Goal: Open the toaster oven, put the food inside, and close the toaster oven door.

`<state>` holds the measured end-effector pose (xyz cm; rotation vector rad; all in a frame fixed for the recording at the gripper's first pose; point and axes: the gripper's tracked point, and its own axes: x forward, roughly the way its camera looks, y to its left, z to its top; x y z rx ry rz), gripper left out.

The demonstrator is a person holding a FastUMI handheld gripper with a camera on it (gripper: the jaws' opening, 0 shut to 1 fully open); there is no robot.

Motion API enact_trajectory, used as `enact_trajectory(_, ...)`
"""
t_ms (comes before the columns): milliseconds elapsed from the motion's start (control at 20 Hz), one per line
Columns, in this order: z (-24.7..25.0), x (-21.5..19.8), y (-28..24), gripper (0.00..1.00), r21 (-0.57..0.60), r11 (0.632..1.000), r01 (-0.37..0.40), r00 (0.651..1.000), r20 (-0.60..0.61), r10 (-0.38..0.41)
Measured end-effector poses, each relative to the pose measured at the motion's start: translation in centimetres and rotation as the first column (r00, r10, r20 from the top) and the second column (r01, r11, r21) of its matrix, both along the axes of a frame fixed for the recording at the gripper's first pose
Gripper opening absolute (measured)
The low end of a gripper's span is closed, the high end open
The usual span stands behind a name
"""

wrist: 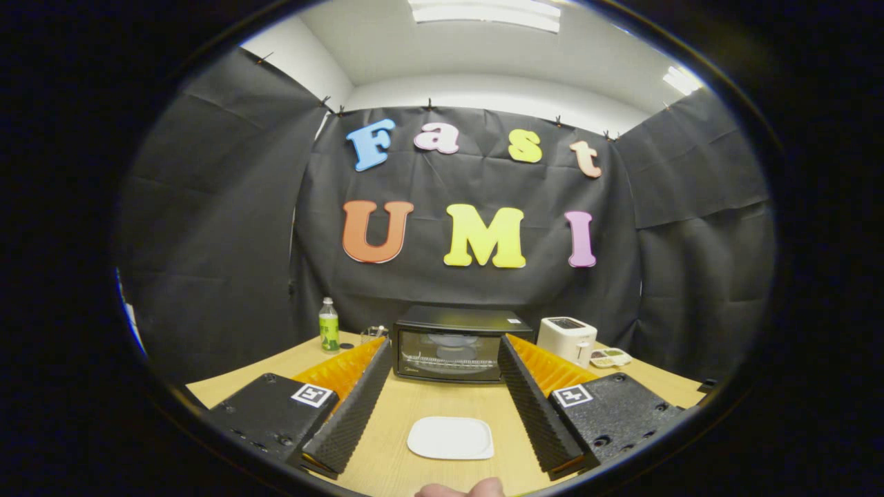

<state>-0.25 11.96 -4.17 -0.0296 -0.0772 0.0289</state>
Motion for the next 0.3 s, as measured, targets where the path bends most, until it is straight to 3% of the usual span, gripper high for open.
enact_trajectory(300,-0.02,0.58,0.30,1.00,0.001,1.000,0.016,1.000,0.017,-0.016)
